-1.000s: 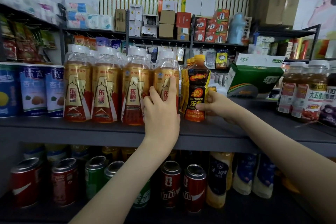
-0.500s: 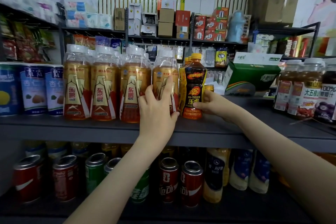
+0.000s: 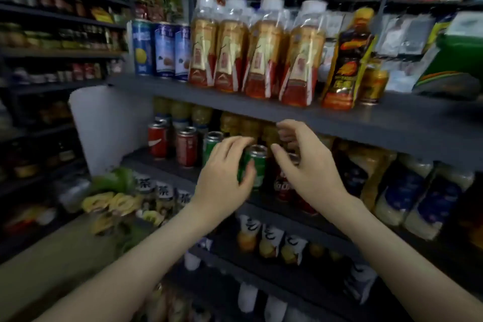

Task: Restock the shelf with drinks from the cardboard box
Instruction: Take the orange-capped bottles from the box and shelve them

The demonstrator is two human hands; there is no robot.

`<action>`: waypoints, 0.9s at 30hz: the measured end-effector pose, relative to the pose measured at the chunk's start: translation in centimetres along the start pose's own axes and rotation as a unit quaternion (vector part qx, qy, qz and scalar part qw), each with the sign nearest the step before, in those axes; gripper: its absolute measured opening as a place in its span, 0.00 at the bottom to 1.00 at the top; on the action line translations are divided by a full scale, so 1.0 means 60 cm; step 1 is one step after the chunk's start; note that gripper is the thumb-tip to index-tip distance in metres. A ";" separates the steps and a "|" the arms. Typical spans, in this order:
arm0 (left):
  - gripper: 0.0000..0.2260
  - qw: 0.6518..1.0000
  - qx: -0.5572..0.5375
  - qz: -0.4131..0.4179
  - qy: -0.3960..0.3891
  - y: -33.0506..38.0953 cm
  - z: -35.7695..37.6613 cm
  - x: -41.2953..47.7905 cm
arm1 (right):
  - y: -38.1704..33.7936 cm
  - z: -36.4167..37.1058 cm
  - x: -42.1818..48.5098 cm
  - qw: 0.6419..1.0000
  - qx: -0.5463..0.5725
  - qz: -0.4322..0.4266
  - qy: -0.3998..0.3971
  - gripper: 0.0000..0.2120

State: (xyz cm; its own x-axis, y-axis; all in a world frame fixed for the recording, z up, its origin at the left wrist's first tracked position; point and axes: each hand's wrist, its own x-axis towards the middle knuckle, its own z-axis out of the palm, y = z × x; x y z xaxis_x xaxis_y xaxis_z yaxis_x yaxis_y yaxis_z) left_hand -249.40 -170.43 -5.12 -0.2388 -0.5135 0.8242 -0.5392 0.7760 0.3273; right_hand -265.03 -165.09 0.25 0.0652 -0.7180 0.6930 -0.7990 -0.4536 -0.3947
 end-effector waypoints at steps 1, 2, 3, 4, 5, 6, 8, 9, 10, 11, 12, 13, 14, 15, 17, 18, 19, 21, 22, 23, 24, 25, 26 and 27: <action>0.17 0.999 0.013 -0.026 -0.028 -0.016 -0.015 -0.046 | -0.011 0.031 -0.020 0.999 0.018 -0.011 -0.044 0.18; 0.17 0.996 0.027 -0.062 -0.060 -0.034 -0.035 -0.097 | -0.021 0.065 -0.041 0.995 0.034 -0.021 -0.093 0.18; 0.17 0.988 0.046 -0.110 -0.095 -0.051 -0.058 -0.150 | -0.029 0.103 -0.061 0.988 0.052 -0.028 -0.141 0.18; 0.17 0.975 0.068 -0.169 -0.131 -0.070 -0.082 -0.205 | -0.041 0.142 -0.079 0.980 0.069 -0.035 -0.185 0.18; 0.17 0.955 0.090 -0.232 -0.164 -0.089 -0.109 -0.259 | -0.053 0.182 -0.097 0.969 0.085 -0.041 -0.228 0.18; 0.17 0.930 0.112 -0.292 -0.193 -0.106 -0.138 -0.311 | -0.067 0.223 -0.114 0.956 0.101 -0.044 -0.270 0.17; 0.16 0.883 0.148 -0.380 -0.233 -0.134 -0.200 -0.405 | -0.097 0.303 -0.146 0.926 0.124 -0.043 -0.355 0.17; 0.15 0.859 0.161 -0.416 -0.251 -0.145 -0.230 -0.445 | -0.113 0.343 -0.161 0.909 0.131 -0.046 -0.393 0.17; 0.15 0.834 0.174 -0.449 -0.270 -0.156 -0.260 -0.482 | -0.131 0.381 -0.174 0.891 0.138 -0.053 -0.429 0.18; 0.16 0.809 0.188 -0.478 -0.286 -0.169 -0.288 -0.519 | -0.149 0.418 -0.187 0.872 0.142 -0.059 -0.465 0.18; 0.16 0.786 0.199 -0.504 -0.298 -0.183 -0.313 -0.555 | -0.167 0.454 -0.198 0.854 0.146 -0.065 -0.495 0.19; 0.17 0.764 0.209 -0.529 -0.304 -0.197 -0.337 -0.586 | -0.183 0.488 -0.208 0.838 0.152 -0.069 -0.519 0.19; 0.18 0.744 0.215 -0.555 -0.303 -0.212 -0.359 -0.617 | -0.199 0.523 -0.217 0.824 0.159 -0.072 -0.539 0.19; 0.17 0.729 0.218 -0.577 -0.296 -0.225 -0.381 -0.644 | -0.214 0.557 -0.225 0.812 0.162 -0.074 -0.556 0.19; 0.16 0.701 0.220 -0.616 -0.284 -0.255 -0.416 -0.694 | -0.244 0.629 -0.236 0.789 0.163 -0.077 -0.587 0.19; 0.15 0.687 0.218 -0.634 -0.281 -0.272 -0.431 -0.716 | -0.258 0.669 -0.241 0.779 0.161 -0.077 -0.600 0.19; 0.15 0.674 0.217 -0.648 -0.281 -0.291 -0.445 -0.737 | -0.273 0.712 -0.246 0.771 0.157 -0.076 -0.612 0.19; 0.17 0.657 0.213 -0.665 -0.283 -0.343 -0.472 -0.777 | -0.302 0.803 -0.254 0.760 0.153 -0.070 -0.627 0.21; 0.18 0.650 0.208 -0.672 -0.286 -0.378 -0.485 -0.798 | -0.318 0.854 -0.259 0.753 0.153 -0.068 -0.636 0.22; 0.18 0.645 0.200 -0.678 -0.290 -0.415 -0.497 -0.819 | -0.332 0.904 -0.264 0.743 0.150 -0.063 -0.649 0.23; 0.17 0.638 0.192 -0.684 -0.296 -0.455 -0.510 -0.842 | -0.348 0.956 -0.271 0.733 0.146 -0.057 -0.662 0.24; 0.17 0.630 0.186 -0.691 -0.302 -0.499 -0.523 -0.865 | -0.361 1.013 -0.280 0.724 0.142 -0.046 -0.674 0.25; 0.17 0.621 0.181 -0.697 -0.309 -0.543 -0.536 -0.890 | -0.375 1.069 -0.291 0.716 0.134 -0.033 -0.684 0.27; 0.18 0.612 0.176 -0.704 -0.314 -0.589 -0.547 -0.921 | -0.386 1.126 -0.307 0.709 0.124 -0.018 -0.694 0.28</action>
State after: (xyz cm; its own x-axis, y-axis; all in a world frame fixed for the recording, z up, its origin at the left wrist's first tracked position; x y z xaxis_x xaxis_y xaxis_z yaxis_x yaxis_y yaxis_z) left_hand -190.68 -157.44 -47.05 0.4577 -0.7085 -0.5371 -0.6826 -0.6671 0.2984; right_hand -207.33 -177.04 -44.10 0.7455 -0.4534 -0.4885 -0.6639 -0.4402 -0.6046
